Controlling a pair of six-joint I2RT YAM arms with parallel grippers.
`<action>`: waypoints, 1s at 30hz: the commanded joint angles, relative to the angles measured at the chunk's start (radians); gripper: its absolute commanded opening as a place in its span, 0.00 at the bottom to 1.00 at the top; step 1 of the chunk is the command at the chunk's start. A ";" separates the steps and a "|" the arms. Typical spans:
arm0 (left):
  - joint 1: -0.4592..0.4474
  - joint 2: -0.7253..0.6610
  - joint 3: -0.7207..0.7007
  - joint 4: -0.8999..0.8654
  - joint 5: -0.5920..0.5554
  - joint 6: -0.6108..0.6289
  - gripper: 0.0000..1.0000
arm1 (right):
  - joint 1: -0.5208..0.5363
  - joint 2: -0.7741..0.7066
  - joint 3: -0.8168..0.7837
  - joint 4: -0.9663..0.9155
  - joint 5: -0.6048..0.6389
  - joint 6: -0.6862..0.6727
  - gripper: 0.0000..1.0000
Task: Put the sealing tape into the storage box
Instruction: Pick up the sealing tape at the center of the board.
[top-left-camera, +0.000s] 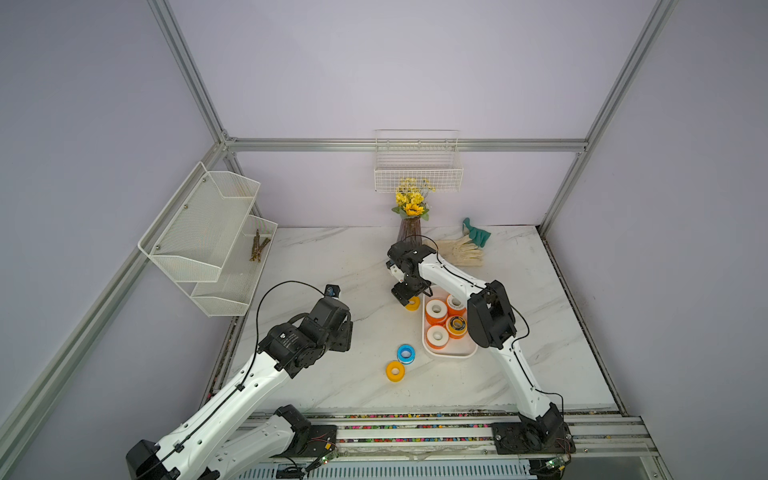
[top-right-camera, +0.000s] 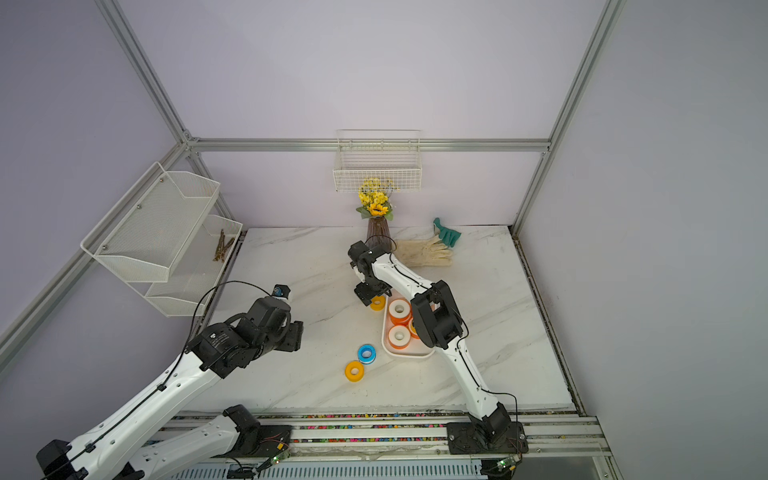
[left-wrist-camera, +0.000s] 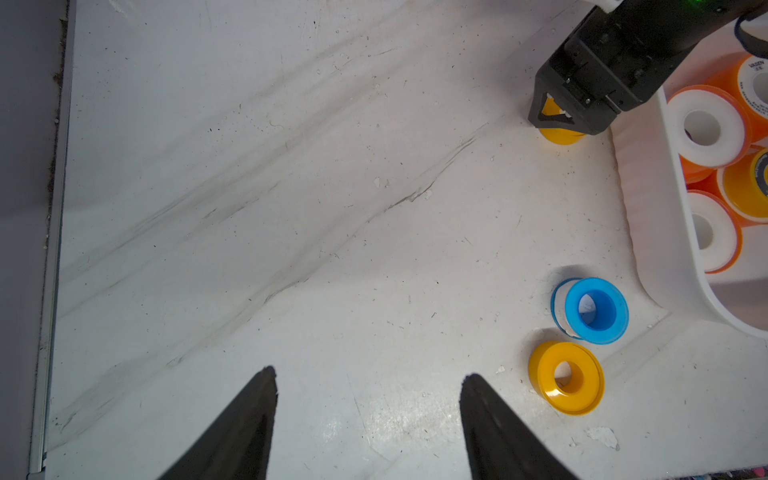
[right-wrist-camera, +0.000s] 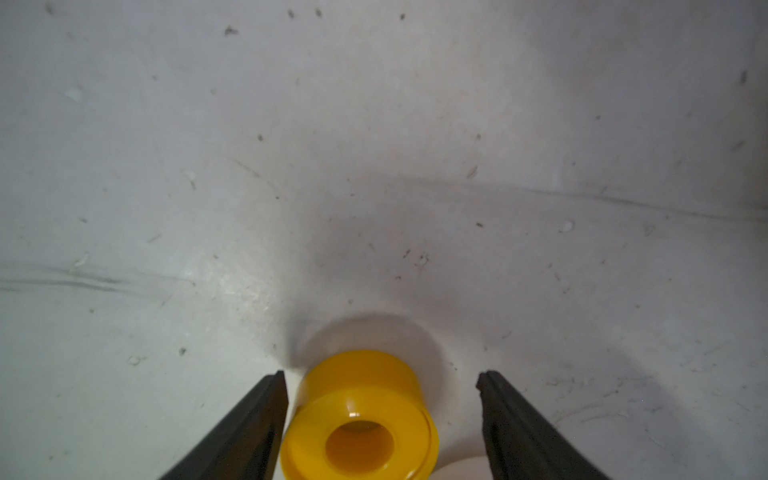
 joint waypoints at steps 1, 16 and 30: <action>0.007 0.000 -0.002 0.033 0.008 0.020 0.69 | 0.002 0.023 -0.005 -0.027 0.010 -0.021 0.75; 0.013 0.007 -0.002 0.031 0.008 0.022 0.69 | 0.003 0.024 -0.036 -0.054 -0.091 -0.077 0.75; 0.022 0.014 -0.001 0.034 0.013 0.024 0.69 | 0.004 -0.012 -0.060 -0.063 -0.069 -0.086 0.75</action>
